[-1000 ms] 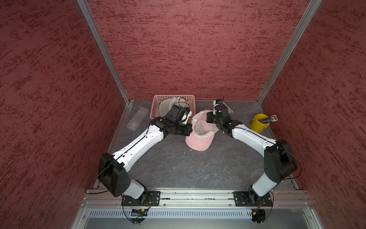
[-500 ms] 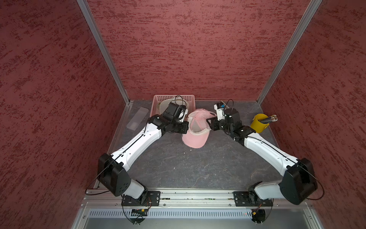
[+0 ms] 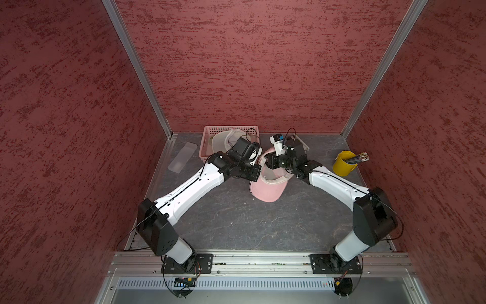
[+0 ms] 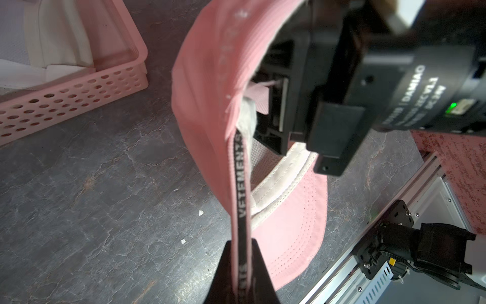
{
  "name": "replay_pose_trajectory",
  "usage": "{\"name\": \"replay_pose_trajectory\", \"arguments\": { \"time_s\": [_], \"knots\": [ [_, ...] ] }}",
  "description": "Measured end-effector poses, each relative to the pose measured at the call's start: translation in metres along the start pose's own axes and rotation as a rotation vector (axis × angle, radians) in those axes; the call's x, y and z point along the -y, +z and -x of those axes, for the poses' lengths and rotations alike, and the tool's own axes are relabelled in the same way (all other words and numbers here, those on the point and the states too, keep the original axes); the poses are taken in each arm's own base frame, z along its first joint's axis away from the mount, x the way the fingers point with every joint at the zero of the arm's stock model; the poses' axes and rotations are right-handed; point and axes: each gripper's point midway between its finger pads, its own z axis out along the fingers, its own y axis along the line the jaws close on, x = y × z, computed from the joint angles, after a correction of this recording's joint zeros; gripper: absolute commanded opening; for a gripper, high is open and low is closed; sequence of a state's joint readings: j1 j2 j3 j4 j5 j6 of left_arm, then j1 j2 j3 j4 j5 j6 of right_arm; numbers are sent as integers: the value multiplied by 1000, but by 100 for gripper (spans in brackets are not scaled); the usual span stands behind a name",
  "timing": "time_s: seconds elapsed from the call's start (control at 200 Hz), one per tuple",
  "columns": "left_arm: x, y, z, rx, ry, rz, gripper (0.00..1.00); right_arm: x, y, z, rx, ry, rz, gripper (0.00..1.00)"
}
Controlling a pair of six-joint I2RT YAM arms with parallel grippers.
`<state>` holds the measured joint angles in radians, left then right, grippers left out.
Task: Turn the baseball cap inside out
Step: Turn over the baseball cap.
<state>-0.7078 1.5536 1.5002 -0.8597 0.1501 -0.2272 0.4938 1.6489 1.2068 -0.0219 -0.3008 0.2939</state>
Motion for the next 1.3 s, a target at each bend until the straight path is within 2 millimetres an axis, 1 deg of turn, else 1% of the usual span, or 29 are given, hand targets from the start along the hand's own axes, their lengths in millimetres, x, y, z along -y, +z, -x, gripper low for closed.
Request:
{"name": "replay_pose_trajectory", "arguments": {
  "time_s": [0.09, 0.185, 0.275, 0.351, 0.416, 0.476, 0.546, 0.596, 0.641, 0.711, 0.751, 0.836, 0.906, 0.967, 1.057, 1.117, 1.217, 1.297],
  "knots": [
    [6, 4, -2, -9, 18, 9, 0, 4, 2, 14, 58, 67, -23, 40],
    [11, 17, -7, -35, 35, 22, 0, 11, 4, 26, 119, 163, -42, 40],
    [9, 29, -8, -43, 36, 43, 0, 20, 8, 26, 131, 252, -77, 42],
    [6, 30, -9, -44, 30, 55, 0, 29, 11, 28, 135, 288, -123, 43],
    [3, 28, -9, -37, 16, 59, 0, 36, 9, 32, 138, 293, -159, 45],
    [-2, 24, -6, -21, -4, 56, 0, 41, 5, 34, 140, 275, -194, 47],
    [-12, 17, -4, -9, -33, 50, 0, 46, -1, 31, 124, 236, -234, 49],
    [-20, 11, -2, 5, -56, 52, 0, 47, -6, 29, 106, 198, -250, 50],
    [-25, 6, 2, 18, -71, 53, 0, 47, -12, 28, 90, 160, -259, 54],
    [-31, 2, 5, 28, -85, 55, 0, 41, -21, 28, 67, 98, -253, 57],
    [-31, 1, 4, 24, -86, 53, 0, 36, -27, 28, 53, 57, -238, 58],
    [-29, 2, 0, 6, -83, 44, 0, 22, -38, 28, 30, -19, -188, 58],
    [-28, 2, -2, -4, -84, 36, 0, 12, -47, 23, 5, -72, -150, 54],
    [-28, 3, -3, -10, -86, 35, 0, 7, -52, 16, -25, -109, -128, 48],
    [-31, 4, -3, -13, -94, 36, 0, 4, -56, 3, -69, -139, -100, 31],
    [-33, 3, -3, -16, -100, 35, 0, 2, -57, -10, -98, -155, -77, 23],
    [-35, 3, -3, -23, -108, 33, 0, -2, -62, -33, -150, -164, -28, 20],
    [-35, 3, -1, -28, -108, 33, 0, -6, -63, -42, -174, -164, 9, 19]
  ]
}}
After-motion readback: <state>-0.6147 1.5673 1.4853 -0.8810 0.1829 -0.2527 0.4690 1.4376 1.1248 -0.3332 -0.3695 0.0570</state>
